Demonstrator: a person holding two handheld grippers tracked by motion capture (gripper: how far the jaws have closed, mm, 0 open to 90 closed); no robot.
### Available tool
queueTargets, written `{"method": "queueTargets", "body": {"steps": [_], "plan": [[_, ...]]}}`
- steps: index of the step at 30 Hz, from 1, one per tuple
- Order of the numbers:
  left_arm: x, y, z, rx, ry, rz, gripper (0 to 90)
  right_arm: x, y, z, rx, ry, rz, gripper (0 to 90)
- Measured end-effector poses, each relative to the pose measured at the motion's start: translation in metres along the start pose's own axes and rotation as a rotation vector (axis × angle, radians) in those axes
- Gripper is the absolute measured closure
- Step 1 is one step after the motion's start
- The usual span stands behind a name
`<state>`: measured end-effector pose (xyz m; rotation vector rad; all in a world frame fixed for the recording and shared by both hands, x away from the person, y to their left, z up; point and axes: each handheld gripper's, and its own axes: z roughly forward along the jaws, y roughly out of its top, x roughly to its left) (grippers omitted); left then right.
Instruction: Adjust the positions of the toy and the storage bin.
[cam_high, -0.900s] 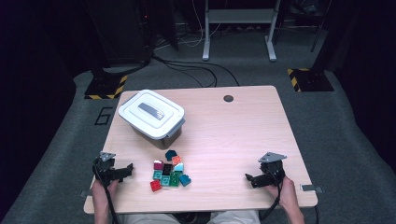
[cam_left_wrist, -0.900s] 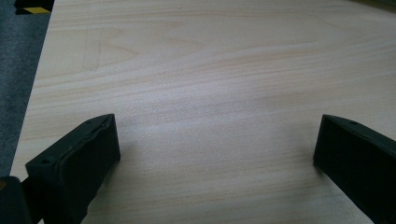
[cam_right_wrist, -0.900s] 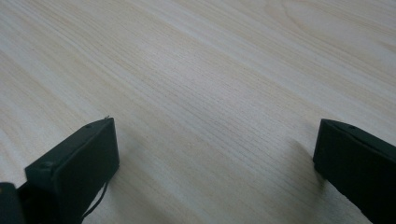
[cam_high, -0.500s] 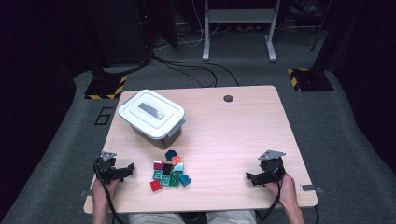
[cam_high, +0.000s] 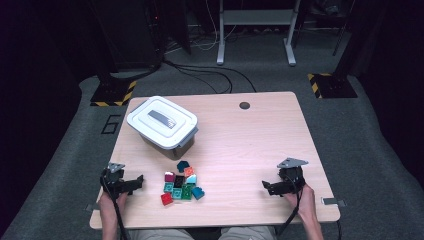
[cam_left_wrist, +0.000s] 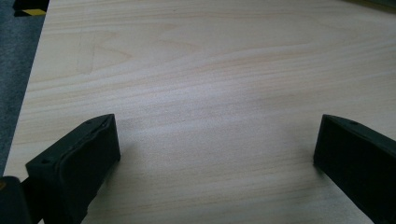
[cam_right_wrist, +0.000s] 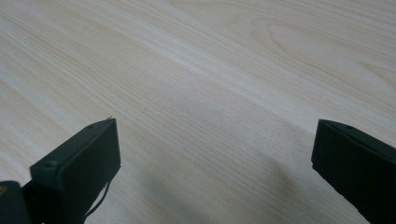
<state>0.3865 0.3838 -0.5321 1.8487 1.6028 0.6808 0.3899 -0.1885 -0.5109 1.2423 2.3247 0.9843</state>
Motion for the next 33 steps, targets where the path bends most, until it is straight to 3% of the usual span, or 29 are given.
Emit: {"method": "queueTargets", "body": {"steps": [2,7,14,16,20,33], "plan": [[0.000,0.000,0.000,0.000,0.000,0.000,0.2,0.000,0.001,0.002,0.013,-0.007,-0.021,0.7],[0.001,0.001,0.000,0.006,-0.011,0.006,0.0,-0.008,-0.002,0.006,0.009,-0.011,0.000,0.6],[0.003,0.002,0.001,0.003,-0.020,0.018,0.0,-0.017,-0.005,0.007,0.004,-0.044,-0.006,0.0],[0.006,0.003,0.000,-0.002,-0.025,0.006,0.3,-0.018,-0.008,0.008,0.010,-0.063,-0.013,0.0],[0.011,0.007,-0.005,-0.041,-0.056,-0.028,0.4,-0.021,-0.014,0.008,0.007,-0.050,-0.009,0.0],[0.000,0.072,-0.025,-0.119,-0.080,0.025,0.4,-0.019,-0.014,0.010,-0.008,-0.031,-0.027,0.0]]}}
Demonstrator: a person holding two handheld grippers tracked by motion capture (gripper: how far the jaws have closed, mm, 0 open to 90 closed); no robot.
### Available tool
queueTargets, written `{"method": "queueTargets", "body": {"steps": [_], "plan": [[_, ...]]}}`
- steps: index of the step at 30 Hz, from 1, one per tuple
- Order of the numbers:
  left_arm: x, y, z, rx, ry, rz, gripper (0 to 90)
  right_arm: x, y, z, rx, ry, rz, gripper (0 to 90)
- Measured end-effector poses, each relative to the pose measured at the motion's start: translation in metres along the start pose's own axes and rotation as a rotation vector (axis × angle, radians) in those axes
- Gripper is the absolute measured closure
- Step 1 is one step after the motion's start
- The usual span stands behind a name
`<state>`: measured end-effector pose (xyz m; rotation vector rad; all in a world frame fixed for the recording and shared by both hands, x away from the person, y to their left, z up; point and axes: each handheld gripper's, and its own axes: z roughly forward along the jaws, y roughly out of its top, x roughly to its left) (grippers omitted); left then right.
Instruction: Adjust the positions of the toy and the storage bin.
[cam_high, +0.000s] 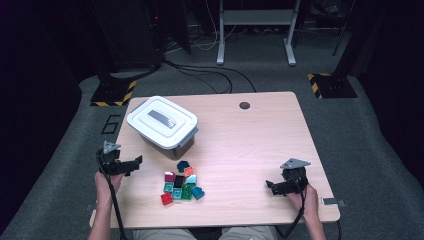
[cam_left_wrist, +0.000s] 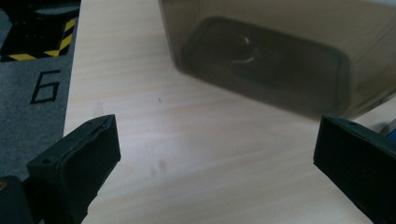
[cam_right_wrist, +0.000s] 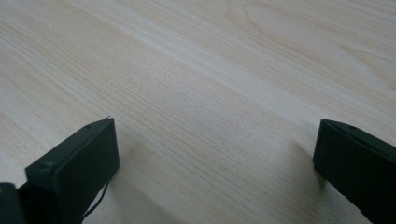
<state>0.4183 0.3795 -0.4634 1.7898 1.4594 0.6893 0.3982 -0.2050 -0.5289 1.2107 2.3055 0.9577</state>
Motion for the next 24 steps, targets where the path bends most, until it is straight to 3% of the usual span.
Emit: {"method": "queueTargets", "body": {"steps": [5,18,24], "plan": [[-0.005,0.028,-0.001,-0.018,-0.012,0.036,0.5,0.001,0.000,0.000,0.002,0.000,0.008,0.0],[-0.010,0.074,0.009,-0.050,-0.038,0.052,1.0,0.000,0.000,0.000,0.001,0.002,0.005,0.0],[-0.016,0.096,0.024,-0.028,-0.039,0.085,1.2,0.000,0.000,0.000,0.001,0.002,0.005,0.0]]}}
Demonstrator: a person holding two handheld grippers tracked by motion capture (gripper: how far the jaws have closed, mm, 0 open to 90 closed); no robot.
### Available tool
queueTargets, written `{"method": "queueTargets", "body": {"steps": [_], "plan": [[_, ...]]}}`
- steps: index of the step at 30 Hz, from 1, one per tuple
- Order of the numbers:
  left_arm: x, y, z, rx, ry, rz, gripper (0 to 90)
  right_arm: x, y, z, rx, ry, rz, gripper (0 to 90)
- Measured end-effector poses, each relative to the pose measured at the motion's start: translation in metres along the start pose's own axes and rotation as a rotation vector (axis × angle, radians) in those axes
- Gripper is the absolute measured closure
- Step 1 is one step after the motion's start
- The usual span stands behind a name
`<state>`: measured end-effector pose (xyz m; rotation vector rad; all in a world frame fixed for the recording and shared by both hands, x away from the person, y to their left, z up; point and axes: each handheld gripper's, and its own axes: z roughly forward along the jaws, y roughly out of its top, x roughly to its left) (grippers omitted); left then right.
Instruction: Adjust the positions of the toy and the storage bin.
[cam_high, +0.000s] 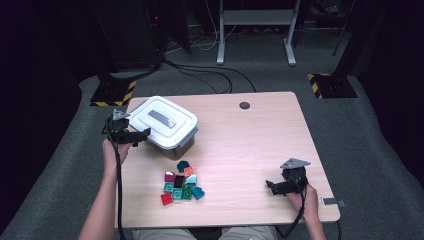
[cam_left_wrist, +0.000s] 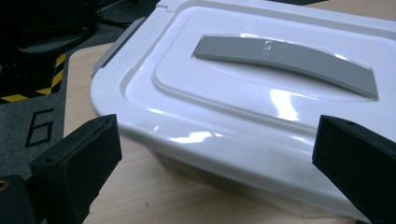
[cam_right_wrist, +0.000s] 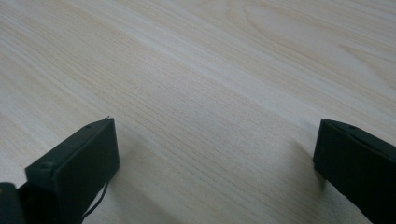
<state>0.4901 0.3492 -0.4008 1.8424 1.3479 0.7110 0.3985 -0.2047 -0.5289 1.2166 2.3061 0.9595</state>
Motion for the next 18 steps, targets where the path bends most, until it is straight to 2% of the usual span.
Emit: {"method": "queueTargets", "body": {"steps": [5,7,9,11,15,17,18], "plan": [[-0.004,0.008,0.017,0.051,-0.007,0.021,1.3,0.000,0.000,0.000,0.000,0.000,0.002,0.0],[-0.005,0.009,0.020,0.048,-0.003,0.027,1.2,0.000,0.000,0.000,0.001,0.000,0.003,0.0],[-0.009,0.010,0.023,0.055,-0.003,0.066,1.1,0.000,0.000,0.000,0.001,0.000,0.002,0.0],[-0.011,0.010,0.024,0.060,-0.002,0.074,1.1,0.000,0.000,0.000,0.000,0.000,0.000,0.0],[-0.017,0.011,0.024,0.062,-0.045,0.113,1.1,0.000,0.000,0.000,0.000,0.001,-0.001,0.0],[-0.020,0.011,0.025,0.057,-0.062,0.119,1.1,0.000,0.000,0.000,0.000,0.001,-0.001,0.0],[-0.021,0.011,0.025,0.069,-0.094,0.131,1.3,0.000,0.000,0.000,0.000,0.001,-0.001,0.0]]}}
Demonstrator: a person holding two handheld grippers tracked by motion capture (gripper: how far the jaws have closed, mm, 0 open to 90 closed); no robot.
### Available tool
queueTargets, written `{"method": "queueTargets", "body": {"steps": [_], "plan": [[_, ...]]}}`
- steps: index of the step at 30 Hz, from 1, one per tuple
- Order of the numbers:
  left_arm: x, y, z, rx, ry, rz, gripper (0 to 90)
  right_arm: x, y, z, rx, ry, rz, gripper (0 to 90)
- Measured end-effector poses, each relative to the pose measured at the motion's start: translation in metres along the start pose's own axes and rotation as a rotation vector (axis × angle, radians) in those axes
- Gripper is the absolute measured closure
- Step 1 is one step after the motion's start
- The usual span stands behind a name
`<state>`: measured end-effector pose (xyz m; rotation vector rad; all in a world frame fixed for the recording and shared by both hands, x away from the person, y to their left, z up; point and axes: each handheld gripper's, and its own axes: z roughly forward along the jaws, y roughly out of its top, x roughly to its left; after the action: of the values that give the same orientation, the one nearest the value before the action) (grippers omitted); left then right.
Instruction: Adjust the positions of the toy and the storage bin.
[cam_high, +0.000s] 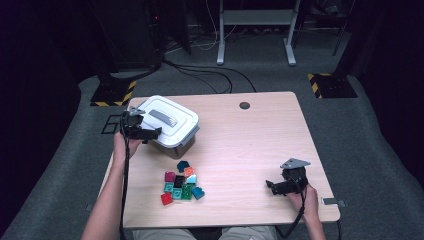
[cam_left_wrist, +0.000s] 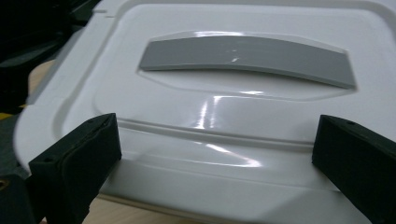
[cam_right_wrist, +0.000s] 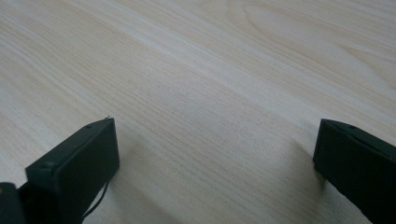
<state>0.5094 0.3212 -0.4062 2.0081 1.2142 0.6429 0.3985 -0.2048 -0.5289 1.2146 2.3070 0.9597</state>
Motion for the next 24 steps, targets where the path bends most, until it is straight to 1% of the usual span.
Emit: {"method": "queueTargets", "body": {"steps": [1,2,3,4,7,10,12,13,16,19,20,21,24], "plan": [[-0.002,0.000,0.001,0.000,-0.032,-0.004,1.3,0.000,0.000,0.000,0.000,0.000,0.002,0.0],[-0.002,0.000,0.001,0.000,-0.032,-0.004,1.3,0.000,0.000,0.000,0.000,0.000,0.002,0.0],[-0.006,0.000,0.003,-0.003,-0.068,-0.013,1.3,0.000,0.000,0.000,0.000,0.000,0.001,0.0],[-0.008,0.001,0.004,-0.003,-0.073,-0.004,1.1,0.000,0.000,0.000,0.000,0.000,0.002,0.0],[-0.011,0.001,0.005,-0.010,-0.081,-0.007,1.1,0.000,0.000,0.000,0.000,0.000,0.002,0.0],[-0.017,0.002,0.005,-0.006,-0.100,0.004,1.2,0.001,0.000,0.000,0.000,-0.001,0.003,0.0],[-0.020,0.003,0.005,0.000,-0.100,0.010,1.1,0.000,0.000,0.000,-0.001,-0.002,0.001,0.0],[-0.022,0.003,0.006,-0.011,-0.100,0.000,1.0,0.001,0.000,0.000,0.000,-0.002,0.004,0.0],[-0.026,0.004,0.006,-0.002,-0.107,0.016,1.0,0.000,0.000,0.000,0.000,-0.002,0.002,0.0],[-0.029,0.004,0.005,0.001,-0.111,0.013,1.0,0.001,0.000,0.000,0.000,-0.002,0.004,0.0],[-0.032,0.005,0.005,0.006,-0.112,0.024,1.0,0.000,0.000,0.000,-0.001,-0.003,0.002,0.0],[-0.032,0.005,0.005,0.006,-0.112,0.024,1.1,0.000,0.000,0.000,-0.001,-0.003,0.002,0.0],[-0.037,0.005,0.006,0.001,-0.098,0.007,1.1,0.000,0.000,0.000,-0.001,-0.002,0.001,0.0]]}}
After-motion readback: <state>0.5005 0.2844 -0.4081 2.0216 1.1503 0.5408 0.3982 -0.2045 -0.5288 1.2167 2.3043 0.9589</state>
